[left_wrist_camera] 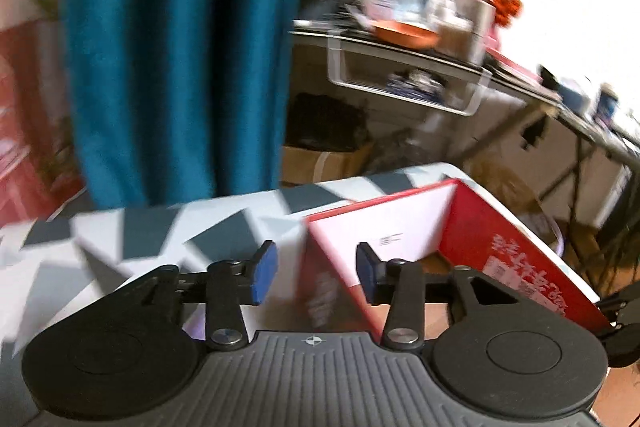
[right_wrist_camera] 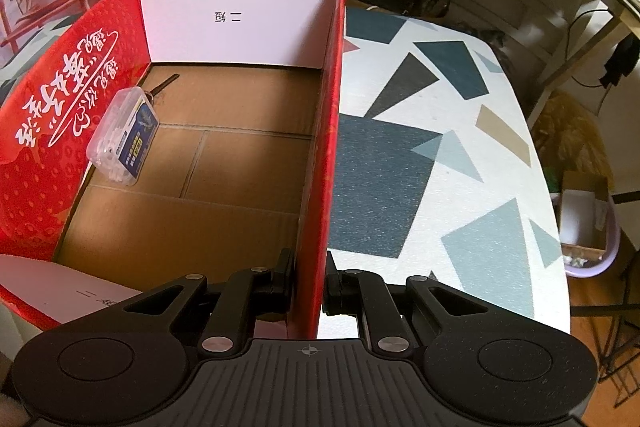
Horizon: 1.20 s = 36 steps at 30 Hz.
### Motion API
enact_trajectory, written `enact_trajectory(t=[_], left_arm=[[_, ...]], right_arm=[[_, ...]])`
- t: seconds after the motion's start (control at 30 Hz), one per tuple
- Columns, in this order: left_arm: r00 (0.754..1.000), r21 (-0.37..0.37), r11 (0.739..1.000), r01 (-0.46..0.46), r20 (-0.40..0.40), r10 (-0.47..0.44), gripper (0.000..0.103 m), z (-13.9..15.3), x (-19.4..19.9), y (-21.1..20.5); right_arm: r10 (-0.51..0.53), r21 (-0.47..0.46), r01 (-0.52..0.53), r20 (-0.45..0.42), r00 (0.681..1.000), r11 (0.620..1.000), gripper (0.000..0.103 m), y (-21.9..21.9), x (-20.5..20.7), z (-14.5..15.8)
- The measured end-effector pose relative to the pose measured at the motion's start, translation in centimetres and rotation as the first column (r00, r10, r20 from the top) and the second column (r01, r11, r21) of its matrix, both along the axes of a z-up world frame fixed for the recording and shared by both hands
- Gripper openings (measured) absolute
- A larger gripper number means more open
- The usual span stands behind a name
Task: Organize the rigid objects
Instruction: 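Lower the left tool onto the red-capped white marker and grasp it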
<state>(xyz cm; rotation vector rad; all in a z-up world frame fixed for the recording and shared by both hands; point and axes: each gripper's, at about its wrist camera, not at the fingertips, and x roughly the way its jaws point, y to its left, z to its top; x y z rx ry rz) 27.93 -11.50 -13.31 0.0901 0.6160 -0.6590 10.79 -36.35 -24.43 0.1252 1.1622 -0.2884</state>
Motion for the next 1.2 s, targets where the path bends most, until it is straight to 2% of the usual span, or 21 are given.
enact_trajectory(t=[0.17, 0.3, 0.43, 0.53, 0.8, 1.0, 1.1, 1.17, 1.2], left_arm=[[0.983, 0.035, 0.984, -0.172, -0.064, 0.174, 0.055, -1.7, -1.1, 6.2], [0.940, 0.128, 0.951, -0.282, -0.163, 0.301, 0.056, -4.9, -2.7, 10.0], [0.899, 0.165, 0.929, -0.332, -0.242, 0.364, 0.056, -7.4, -4.0, 12.2], [0.879, 0.173, 0.917, -0.359, -0.267, 0.394, 0.055, -8.7, -4.3, 12.7], [0.861, 0.240, 0.889, -0.391, -0.248, 0.445, 0.055, -11.7, -3.9, 10.8], [0.874, 0.283, 0.880, -0.381, -0.199, 0.442, 0.054, -12.5, -4.2, 10.2], [0.878, 0.283, 0.880, -0.382, -0.187, 0.441, 0.047, -12.5, -4.3, 10.3], [0.884, 0.285, 0.883, -0.373, -0.179, 0.431, 0.028, -12.4, -4.5, 10.2], [0.887, 0.287, 0.885, -0.366, -0.180, 0.426, 0.024, -12.3, -4.5, 10.1]], right_arm=[[0.000, 0.003, 0.000, 0.004, 1.000, 1.000, 0.012, -0.1, 0.1, -0.1], [-0.001, 0.003, 0.001, 0.004, 1.000, 1.000, 0.012, -0.1, 0.1, -0.1], [-0.001, 0.003, 0.001, 0.003, 1.000, 1.000, 0.012, -0.2, 0.2, -0.1], [0.001, 0.001, -0.001, 0.001, 1.000, 1.000, 0.012, -0.1, 0.2, -0.1], [0.003, 0.000, -0.003, 0.001, 1.000, 1.000, 0.012, 0.0, 0.2, -0.1], [0.002, 0.001, -0.002, 0.001, 1.000, 1.000, 0.012, 0.0, 0.2, -0.1], [0.002, 0.000, -0.002, 0.001, 1.000, 1.000, 0.012, 0.0, 0.2, -0.1], [0.002, 0.000, -0.002, 0.001, 1.000, 1.000, 0.012, 0.0, 0.2, -0.1], [0.003, 0.000, -0.003, 0.000, 1.000, 1.000, 0.012, 0.0, 0.2, -0.1]])
